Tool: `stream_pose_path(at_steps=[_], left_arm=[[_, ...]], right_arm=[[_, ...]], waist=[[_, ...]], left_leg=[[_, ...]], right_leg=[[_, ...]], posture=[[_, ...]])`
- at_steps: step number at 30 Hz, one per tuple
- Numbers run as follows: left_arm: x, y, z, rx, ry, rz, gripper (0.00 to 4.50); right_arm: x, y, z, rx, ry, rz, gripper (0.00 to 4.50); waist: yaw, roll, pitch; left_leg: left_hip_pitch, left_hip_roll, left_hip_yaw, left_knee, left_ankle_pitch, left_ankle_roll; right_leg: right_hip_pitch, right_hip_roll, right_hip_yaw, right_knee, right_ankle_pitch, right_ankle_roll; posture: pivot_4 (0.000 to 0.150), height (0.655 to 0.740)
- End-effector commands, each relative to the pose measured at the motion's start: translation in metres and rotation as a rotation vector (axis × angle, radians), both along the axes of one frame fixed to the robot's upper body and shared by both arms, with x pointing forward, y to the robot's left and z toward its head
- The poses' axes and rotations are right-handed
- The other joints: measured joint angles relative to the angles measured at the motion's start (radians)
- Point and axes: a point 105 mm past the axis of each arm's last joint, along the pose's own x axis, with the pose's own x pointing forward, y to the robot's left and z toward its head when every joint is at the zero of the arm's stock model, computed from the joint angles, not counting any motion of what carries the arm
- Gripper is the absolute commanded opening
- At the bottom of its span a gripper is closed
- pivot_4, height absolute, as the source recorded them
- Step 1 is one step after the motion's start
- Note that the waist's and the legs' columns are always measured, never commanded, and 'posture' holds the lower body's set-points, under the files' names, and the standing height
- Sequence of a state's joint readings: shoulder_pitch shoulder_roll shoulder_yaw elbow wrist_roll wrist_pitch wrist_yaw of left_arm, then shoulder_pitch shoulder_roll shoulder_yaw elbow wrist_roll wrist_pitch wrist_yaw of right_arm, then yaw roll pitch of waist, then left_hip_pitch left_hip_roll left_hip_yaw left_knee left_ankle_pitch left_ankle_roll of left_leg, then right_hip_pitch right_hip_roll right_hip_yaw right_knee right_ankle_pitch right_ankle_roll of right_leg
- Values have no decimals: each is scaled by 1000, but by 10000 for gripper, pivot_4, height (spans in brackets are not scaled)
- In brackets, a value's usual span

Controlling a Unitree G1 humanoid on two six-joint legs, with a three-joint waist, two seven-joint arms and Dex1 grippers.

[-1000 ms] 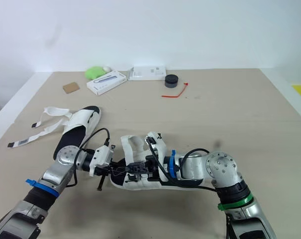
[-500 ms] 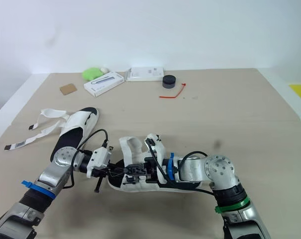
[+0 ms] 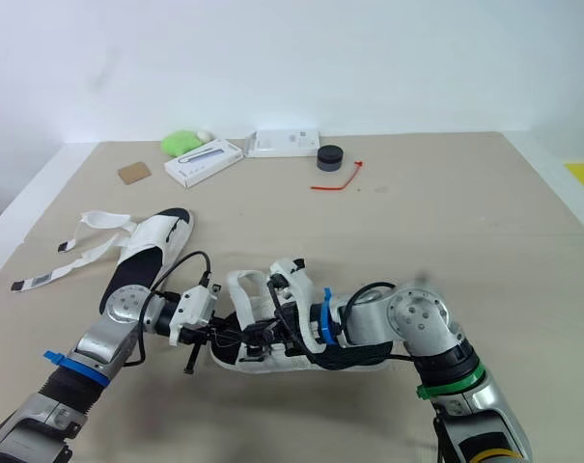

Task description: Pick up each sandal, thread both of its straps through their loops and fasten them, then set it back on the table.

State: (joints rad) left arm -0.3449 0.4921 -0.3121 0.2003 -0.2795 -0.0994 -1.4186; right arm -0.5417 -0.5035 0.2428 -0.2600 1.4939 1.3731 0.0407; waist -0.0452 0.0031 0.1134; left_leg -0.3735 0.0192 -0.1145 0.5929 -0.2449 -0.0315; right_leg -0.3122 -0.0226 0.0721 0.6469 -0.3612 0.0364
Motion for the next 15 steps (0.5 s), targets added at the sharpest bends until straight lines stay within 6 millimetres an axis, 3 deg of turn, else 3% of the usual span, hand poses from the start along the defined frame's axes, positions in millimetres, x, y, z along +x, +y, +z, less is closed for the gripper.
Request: stream_pose_path(at_steps=[1,5,15], left_arm=[[-41,5,-71,213,272,-62,0],[-41,4,-72,209,275,-63,0],[-39,1,-72,199,277,-54,0]], right_arm=[[-15,10,8,93,129,61,797],[-22,6,10,93,189,47,797],[-22,-1,1,-9,135,23,797]], waist=[[0,-1,1],[0,-1,1],[3,-2,2]], left_leg=[[0,0,0,0,0,0],[-1,-1,0,0,0,0],[-2,-3,-1,1,0,1]], right_leg=[[0,0,0,0,0,0],[0,-1,0,0,0,0],[0,-3,-1,-1,-1,2]], posture=[[1500,7400],[1500,7400],[1500,7400]])
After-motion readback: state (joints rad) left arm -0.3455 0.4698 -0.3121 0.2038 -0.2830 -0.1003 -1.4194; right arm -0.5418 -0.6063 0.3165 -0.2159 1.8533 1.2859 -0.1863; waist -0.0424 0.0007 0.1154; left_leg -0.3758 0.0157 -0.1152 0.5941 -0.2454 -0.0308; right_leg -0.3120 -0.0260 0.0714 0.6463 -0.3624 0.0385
